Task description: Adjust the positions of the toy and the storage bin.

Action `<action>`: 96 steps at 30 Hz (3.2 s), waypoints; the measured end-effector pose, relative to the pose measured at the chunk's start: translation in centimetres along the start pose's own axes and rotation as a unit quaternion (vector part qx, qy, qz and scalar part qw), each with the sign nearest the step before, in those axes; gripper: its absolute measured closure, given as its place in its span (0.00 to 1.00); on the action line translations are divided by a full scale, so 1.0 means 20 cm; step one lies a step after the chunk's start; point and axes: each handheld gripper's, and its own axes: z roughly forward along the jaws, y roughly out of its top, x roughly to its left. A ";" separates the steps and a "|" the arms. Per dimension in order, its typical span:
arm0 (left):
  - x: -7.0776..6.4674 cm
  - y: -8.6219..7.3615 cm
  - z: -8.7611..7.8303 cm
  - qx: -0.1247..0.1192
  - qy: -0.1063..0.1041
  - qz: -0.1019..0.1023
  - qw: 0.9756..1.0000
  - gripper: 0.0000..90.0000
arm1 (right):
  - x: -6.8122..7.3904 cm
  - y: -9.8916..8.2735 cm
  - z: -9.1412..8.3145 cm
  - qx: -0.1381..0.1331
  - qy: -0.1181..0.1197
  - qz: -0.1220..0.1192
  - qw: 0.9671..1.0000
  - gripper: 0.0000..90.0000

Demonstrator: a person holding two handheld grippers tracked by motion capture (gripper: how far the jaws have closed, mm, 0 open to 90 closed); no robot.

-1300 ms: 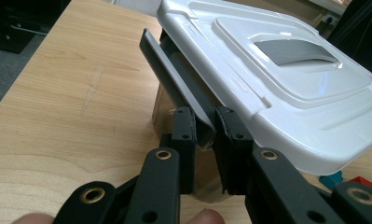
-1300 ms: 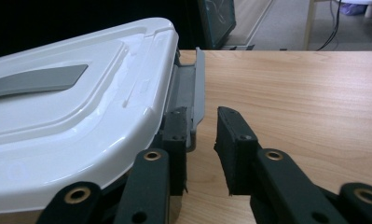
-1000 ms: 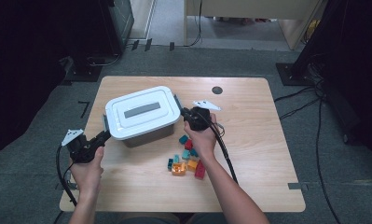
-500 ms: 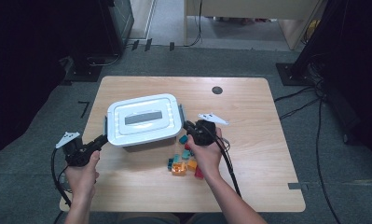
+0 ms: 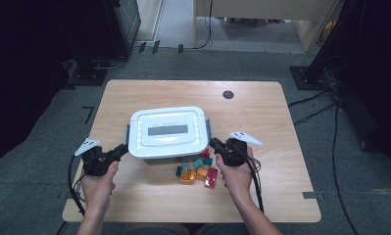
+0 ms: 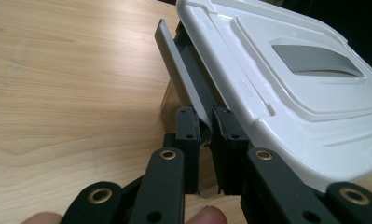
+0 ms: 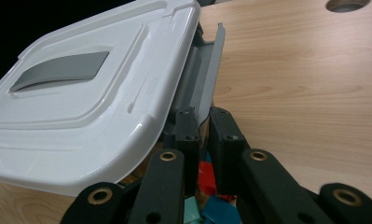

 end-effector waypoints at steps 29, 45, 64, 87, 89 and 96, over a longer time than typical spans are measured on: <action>-0.10 -0.03 0.08 -0.035 -0.012 -0.019 0.999 0.57 | -0.25 0.02 -0.14 -0.068 0.026 -0.037 0.997 0.67; -0.41 -0.40 0.23 0.032 -0.031 0.110 0.993 0.75 | -0.51 -0.09 0.18 0.028 0.026 0.009 0.999 0.99; -0.59 -0.51 0.43 0.103 -0.055 0.137 0.984 0.80 | -0.50 -0.13 0.32 0.121 0.120 0.002 0.985 1.00; -0.63 -0.48 0.48 0.082 -0.025 0.111 0.990 0.70 | -0.48 -0.21 0.20 0.102 0.116 0.003 0.988 0.97; -0.62 -0.48 0.48 0.079 -0.016 0.107 0.991 0.66 | -0.48 -0.22 0.19 0.104 0.118 -0.001 0.988 0.97; -0.64 -0.48 0.51 0.089 -0.035 0.097 0.991 0.65 | -0.44 -0.30 0.08 0.135 0.146 -0.039 0.979 0.98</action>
